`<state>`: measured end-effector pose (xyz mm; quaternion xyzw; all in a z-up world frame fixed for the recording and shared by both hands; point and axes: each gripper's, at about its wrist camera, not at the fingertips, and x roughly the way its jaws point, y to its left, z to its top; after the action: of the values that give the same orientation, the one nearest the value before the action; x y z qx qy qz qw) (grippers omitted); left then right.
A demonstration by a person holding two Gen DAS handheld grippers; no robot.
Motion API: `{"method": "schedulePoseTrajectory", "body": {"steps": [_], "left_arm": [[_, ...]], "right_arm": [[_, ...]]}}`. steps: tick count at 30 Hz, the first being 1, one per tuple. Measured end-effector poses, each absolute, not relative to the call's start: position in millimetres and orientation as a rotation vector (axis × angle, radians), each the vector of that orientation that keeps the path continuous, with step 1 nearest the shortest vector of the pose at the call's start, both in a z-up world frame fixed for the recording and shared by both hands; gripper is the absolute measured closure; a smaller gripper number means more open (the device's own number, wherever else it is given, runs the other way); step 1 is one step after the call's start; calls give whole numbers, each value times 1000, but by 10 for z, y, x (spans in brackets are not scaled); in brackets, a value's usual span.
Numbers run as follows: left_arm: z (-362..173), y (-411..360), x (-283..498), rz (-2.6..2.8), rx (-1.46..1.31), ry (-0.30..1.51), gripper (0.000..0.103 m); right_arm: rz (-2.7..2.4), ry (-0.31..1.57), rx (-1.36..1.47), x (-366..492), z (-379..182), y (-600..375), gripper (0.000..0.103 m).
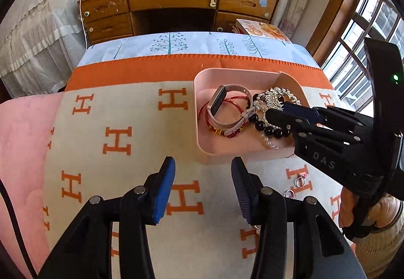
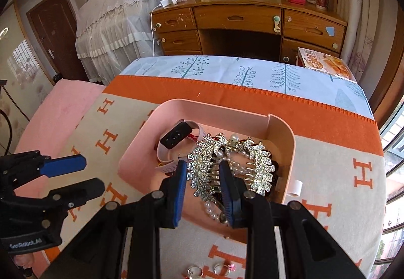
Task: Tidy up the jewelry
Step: 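Lower the necklace and hair comb into the pink box and open both tools, then grasp the pearl brooch pin with the left tool while the right tool approaches the gold coin pendant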
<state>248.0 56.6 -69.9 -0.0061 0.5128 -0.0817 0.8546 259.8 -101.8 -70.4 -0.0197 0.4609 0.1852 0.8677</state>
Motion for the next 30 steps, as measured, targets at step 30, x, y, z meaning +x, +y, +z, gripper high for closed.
{"method": "schedulePoseTrajectory", "body": {"steps": [30], "left_arm": [[-1028,137,1691,-280,-83,1136,48]], "right_arm": [[359,869,-63,1023,-469,-1739,75]]}}
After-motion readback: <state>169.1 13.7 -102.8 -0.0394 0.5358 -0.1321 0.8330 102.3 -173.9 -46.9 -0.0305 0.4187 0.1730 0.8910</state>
